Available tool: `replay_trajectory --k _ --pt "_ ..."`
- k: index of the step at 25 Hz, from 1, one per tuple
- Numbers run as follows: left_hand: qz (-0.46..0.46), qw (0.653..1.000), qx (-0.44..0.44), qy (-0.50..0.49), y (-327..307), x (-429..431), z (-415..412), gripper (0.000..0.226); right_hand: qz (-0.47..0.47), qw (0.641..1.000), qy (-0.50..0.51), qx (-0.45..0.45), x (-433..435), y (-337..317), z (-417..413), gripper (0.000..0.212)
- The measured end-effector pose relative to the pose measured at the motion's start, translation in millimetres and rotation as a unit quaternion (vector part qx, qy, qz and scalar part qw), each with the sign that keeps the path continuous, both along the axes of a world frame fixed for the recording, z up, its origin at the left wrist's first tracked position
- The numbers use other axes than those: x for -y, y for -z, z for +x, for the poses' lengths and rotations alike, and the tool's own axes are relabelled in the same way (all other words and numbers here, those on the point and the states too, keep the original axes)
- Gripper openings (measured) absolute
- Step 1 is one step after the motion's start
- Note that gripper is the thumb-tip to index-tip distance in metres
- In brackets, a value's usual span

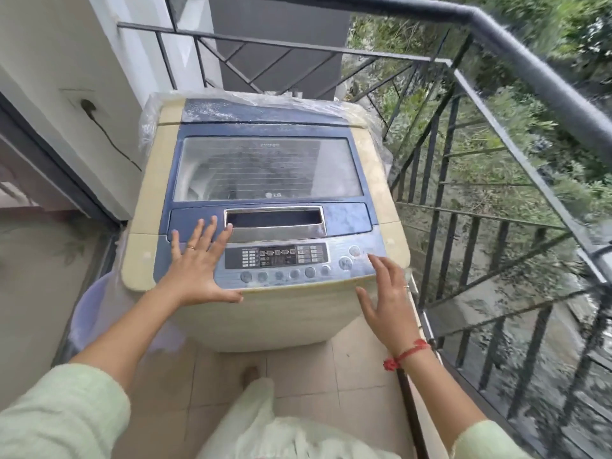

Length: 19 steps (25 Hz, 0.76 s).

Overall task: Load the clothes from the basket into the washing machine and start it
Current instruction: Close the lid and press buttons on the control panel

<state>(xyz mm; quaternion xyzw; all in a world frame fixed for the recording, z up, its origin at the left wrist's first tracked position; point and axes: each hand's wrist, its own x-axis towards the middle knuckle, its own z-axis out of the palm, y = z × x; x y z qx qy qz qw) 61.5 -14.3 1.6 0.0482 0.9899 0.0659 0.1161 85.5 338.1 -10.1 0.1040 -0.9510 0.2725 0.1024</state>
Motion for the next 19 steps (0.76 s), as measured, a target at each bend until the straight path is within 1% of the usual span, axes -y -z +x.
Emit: replay_trajectory --k 3,5,8,12,17,19 --pt "0.000 1.000 -0.018 -0.004 4 1 2 0.133 0.085 0.994 -0.027 0.060 -1 3 -9 0.070" --pt "0.006 0.999 -0.036 -0.001 7 2 2 0.133 0.136 0.987 -0.037 0.071 0 2 -19 0.072" --pt "0.020 0.998 -0.062 0.000 11 4 3 0.132 0.172 0.984 -0.025 0.048 1 4 -24 0.071" --pt "0.029 0.997 -0.078 -0.001 17 3 4 0.131 0.241 0.970 -0.018 0.008 4 11 -21 0.081" --pt "0.014 0.997 -0.077 -0.003 18 1 3 0.132 0.280 0.960 0.003 0.010 11 2 -26 0.079" --pt "0.010 0.997 -0.073 -0.004 18 1 3 0.133 0.293 0.955 -0.001 0.037 13 -4 -28 0.076"
